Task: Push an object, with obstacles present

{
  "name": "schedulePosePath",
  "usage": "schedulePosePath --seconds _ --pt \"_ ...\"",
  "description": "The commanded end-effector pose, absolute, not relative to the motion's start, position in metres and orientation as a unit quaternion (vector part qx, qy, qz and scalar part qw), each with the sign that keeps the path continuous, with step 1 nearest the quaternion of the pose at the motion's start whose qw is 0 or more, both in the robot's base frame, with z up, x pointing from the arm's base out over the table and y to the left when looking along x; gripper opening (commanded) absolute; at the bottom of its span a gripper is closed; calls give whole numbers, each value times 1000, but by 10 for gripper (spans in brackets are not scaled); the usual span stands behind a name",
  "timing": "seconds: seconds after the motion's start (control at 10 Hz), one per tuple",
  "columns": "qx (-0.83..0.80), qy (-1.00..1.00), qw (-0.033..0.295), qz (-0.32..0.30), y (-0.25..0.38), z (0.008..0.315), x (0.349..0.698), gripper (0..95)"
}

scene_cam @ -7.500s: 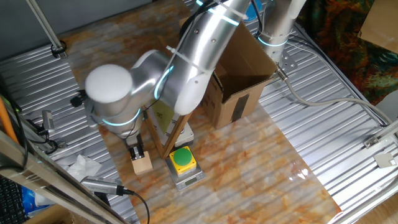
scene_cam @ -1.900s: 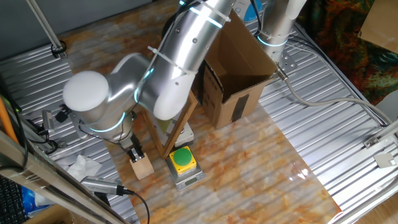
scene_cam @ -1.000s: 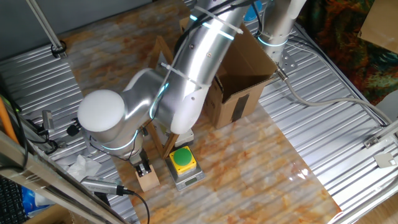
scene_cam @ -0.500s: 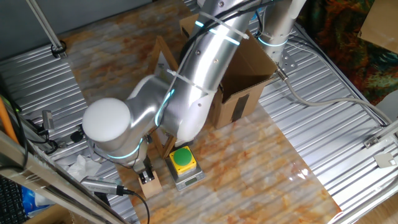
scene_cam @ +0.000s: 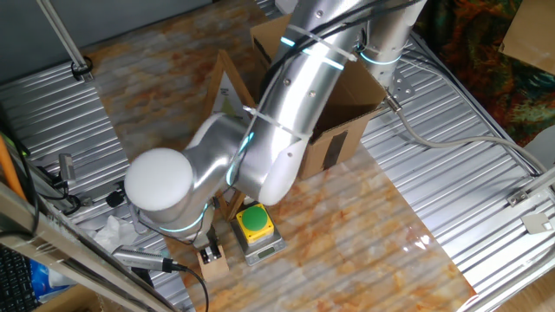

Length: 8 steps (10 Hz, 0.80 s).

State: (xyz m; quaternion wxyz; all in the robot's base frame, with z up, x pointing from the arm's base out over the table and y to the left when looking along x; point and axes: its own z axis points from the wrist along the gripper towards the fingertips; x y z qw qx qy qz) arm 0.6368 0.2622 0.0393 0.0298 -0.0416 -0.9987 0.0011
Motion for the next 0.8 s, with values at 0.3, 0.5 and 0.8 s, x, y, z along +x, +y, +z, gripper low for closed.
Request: schedulePosePath --seconds 0.3,0.5,0.8 --pt "-51 -998 24 2 275 40 631 0" --pt "-55 -998 22 3 284 41 628 0" --pt "-62 -998 18 6 296 40 622 0"
